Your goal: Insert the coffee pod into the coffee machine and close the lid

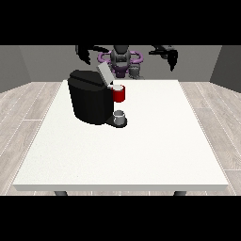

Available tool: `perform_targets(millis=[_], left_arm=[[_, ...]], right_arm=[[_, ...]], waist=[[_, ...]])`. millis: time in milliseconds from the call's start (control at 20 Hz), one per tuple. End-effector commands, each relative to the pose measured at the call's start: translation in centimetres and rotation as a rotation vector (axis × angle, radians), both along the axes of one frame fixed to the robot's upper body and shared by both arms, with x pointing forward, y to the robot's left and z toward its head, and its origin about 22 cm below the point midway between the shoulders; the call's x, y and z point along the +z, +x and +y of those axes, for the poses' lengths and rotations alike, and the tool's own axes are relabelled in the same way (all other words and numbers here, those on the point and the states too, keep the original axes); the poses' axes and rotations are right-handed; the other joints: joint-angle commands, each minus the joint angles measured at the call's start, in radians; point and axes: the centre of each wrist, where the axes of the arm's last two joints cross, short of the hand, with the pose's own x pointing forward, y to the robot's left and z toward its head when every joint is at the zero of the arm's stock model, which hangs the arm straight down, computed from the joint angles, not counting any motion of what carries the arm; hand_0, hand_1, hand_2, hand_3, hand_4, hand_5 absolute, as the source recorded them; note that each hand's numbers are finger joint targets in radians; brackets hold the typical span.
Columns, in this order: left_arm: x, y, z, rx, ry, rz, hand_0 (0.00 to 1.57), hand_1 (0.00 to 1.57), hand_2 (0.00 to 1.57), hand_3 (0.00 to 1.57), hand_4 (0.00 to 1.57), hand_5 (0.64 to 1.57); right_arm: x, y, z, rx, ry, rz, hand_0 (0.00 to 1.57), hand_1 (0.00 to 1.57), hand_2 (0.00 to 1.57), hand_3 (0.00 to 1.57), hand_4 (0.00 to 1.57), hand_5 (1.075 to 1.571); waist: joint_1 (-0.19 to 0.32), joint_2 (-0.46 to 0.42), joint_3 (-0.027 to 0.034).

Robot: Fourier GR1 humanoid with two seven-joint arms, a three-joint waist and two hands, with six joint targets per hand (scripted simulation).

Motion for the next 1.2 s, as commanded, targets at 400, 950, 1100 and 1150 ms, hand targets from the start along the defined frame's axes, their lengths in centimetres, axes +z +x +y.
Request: perform_targets(millis=[400,950,1100,1150], left_arm=[[2.8,-1.3,2.0,0.085,0.026,-0.069,0.00,0.00,0.00,0.00,0.00,1.571],[3.8,-1.9,0.2,0.088,0.013,-0.117,0.00,0.00,0.00,0.00,0.00,1.571],[4.7,-2.3,3.1,0.098,0.034,-0.079,0.00,0.00,0.00,0.00,0.00,1.571],[2.2,-3.6,2.2,0.104,0.031,-0.085,0.00,0.00,0.00,0.00,0.00,1.571]], right_arm=[[1.4,3.2,3.6,0.075,-0.013,-0.046,0.00,0.00,0.00,0.00,0.00,1.571],[2.8,5.9,2.5,0.085,-0.049,-0.058,0.00,0.00,0.00,0.00,0.00,1.571],[0.7,5.0,2.2,0.107,-0.055,-0.019,0.00,0.00,0.00,0.00,0.00,1.571],[1.5,5.4,3.5,0.112,-0.079,-0.022,0.00,0.00,0.00,0.00,0.00,1.571]], waist=[[-0.062,0.118,-0.0002],[-0.041,0.171,-0.0001],[-0.046,0.142,0.0000],[-0.038,0.146,-0.0002]])
